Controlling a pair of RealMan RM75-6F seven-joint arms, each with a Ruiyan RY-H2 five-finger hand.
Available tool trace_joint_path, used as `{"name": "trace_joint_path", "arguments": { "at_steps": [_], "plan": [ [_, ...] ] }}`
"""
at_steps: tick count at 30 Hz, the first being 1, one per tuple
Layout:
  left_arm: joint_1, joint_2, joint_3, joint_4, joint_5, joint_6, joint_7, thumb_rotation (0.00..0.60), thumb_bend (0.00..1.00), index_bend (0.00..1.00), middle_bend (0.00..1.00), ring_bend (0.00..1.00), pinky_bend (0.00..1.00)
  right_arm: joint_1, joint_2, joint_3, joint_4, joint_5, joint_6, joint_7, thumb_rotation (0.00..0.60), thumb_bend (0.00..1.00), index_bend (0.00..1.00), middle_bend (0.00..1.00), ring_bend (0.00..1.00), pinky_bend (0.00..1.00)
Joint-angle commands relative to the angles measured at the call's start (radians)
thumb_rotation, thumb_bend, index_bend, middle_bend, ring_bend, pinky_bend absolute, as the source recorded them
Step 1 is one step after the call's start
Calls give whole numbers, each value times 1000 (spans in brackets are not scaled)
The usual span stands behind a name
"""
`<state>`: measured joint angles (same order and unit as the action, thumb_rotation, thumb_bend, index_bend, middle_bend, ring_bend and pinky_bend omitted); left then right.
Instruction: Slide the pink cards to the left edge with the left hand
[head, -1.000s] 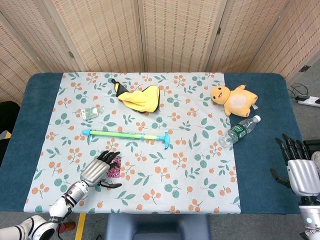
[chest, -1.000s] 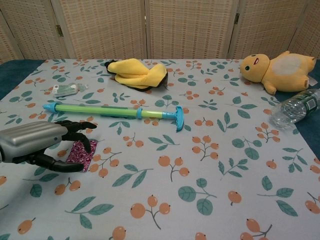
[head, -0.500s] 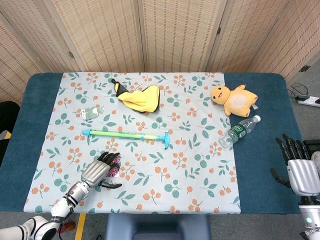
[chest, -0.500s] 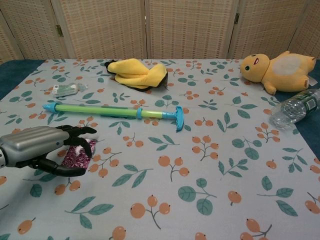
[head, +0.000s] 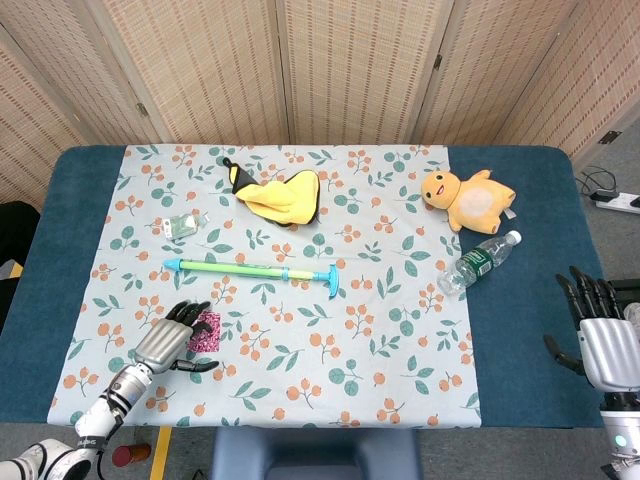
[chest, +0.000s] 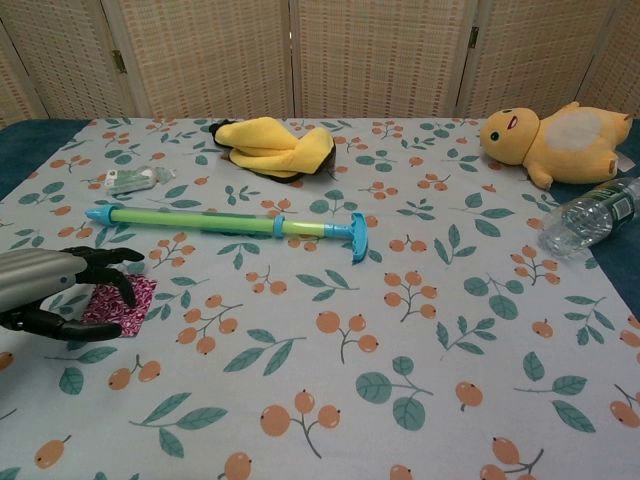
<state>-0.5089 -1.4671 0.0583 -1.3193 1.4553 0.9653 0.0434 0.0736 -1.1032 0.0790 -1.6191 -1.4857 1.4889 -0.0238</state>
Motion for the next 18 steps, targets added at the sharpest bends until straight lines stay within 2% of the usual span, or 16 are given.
{"name": "trace_joint_path", "arguments": {
  "at_steps": [1,10,18],
  "plan": [
    [10,18,8,2,-2,3,-11,120,121,337,0,0,0,-1,0,0,-2,-1,1,-1,600,329,1,2,4,0],
    [36,70,29,6,-12,4,-13,122,121,340,0,0,0,-6,5,-1,-12,-6,12,-8,600,329,1,3,5,0],
    [53,121,20,-39,-16,38,9,121,121,342,0,0,0,-7,3,-2,-11,-8,13,-6,600,330,1,2,3,0]
  ]
}}
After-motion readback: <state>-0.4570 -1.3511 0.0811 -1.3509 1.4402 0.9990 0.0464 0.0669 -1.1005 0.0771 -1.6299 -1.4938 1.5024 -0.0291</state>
